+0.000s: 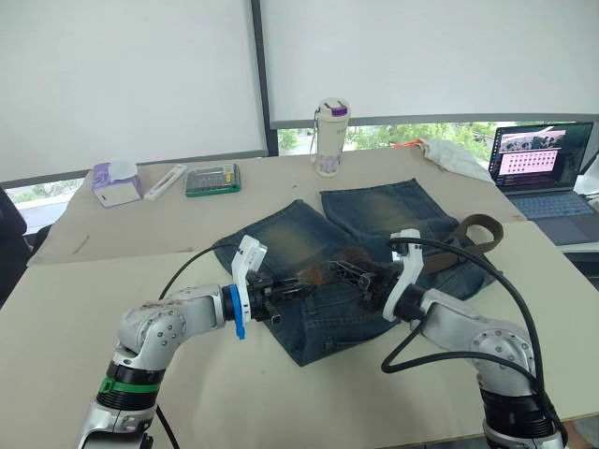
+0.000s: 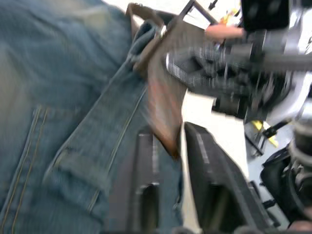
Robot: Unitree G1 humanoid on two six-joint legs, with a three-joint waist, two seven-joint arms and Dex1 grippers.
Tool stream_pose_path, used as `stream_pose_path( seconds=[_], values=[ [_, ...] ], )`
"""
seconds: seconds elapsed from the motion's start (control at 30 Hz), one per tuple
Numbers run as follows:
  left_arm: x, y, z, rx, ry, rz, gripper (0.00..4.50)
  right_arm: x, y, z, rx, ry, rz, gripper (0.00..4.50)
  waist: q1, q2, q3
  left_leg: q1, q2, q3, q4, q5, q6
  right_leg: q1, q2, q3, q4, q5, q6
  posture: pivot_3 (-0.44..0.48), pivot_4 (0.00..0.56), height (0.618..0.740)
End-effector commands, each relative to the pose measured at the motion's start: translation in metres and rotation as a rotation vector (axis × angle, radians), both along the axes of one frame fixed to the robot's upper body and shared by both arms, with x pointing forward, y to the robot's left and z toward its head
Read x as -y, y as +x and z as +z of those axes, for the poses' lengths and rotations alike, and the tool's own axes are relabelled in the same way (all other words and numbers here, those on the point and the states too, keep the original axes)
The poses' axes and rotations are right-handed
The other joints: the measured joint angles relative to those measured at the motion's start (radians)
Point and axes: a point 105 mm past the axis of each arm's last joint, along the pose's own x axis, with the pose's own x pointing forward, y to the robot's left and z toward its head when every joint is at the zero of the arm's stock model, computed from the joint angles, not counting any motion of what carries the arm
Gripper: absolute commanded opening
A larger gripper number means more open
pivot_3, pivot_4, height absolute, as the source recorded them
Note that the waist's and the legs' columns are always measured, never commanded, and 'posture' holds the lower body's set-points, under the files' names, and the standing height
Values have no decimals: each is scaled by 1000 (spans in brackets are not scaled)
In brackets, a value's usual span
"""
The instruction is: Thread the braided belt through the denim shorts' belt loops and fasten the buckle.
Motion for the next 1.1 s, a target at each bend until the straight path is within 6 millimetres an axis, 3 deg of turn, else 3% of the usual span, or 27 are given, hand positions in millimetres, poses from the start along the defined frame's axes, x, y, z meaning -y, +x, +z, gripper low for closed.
stream_pose_path(
  seconds=[0.03, 0.17, 0.3, 0.57, 0.8, 1.1],
  values=[
    [-7, -9, 15, 243, 78, -17, 2481, 1, 5, 3, 32, -22, -34, 0, -3, 0, 0, 0, 1, 0, -1, 0, 0, 0, 0, 0, -1, 0, 0, 0, 150, 740],
    [-24, -15, -1, 278, 162, -25, 3842, 4, 7, -9, 2, -78, -63, 0, -4, 1, 0, 0, 1, 0, -1, 0, 1, 0, 1, 0, -2, 0, -1, 0, 150, 740],
    [-40, -16, -20, 309, 240, 0, 3842, 8, 13, -29, -39, -174, -115, 0, -2, 1, 0, 0, 1, 0, -1, -2, 4, 0, 1, -1, -2, 1, -1, 0, 150, 740],
    [-47, -15, -38, 288, 252, 23, 3842, -1, 8, -60, -102, -276, -88, 0, -3, 1, 0, 0, 1, 0, -1, -3, 5, 1, 1, -1, -2, 1, -1, 0, 150, 740],
    [-52, -11, -50, 192, 225, 78, 3842, -26, 0, -62, -177, -82, 56, 0, -17, 2, 0, 1, 3, -1, -2, -3, 6, 0, 4, -1, -2, 1, -1, 0, 150, 740],
    [-51, -14, -50, 103, 197, 93, 3842, -39, 4, -79, -205, -167, 151, 0, -17, 2, 0, 2, 3, -1, -2, -4, 7, 0, 5, 0, -1, 1, -2, 0, 150, 740]
  ],
)
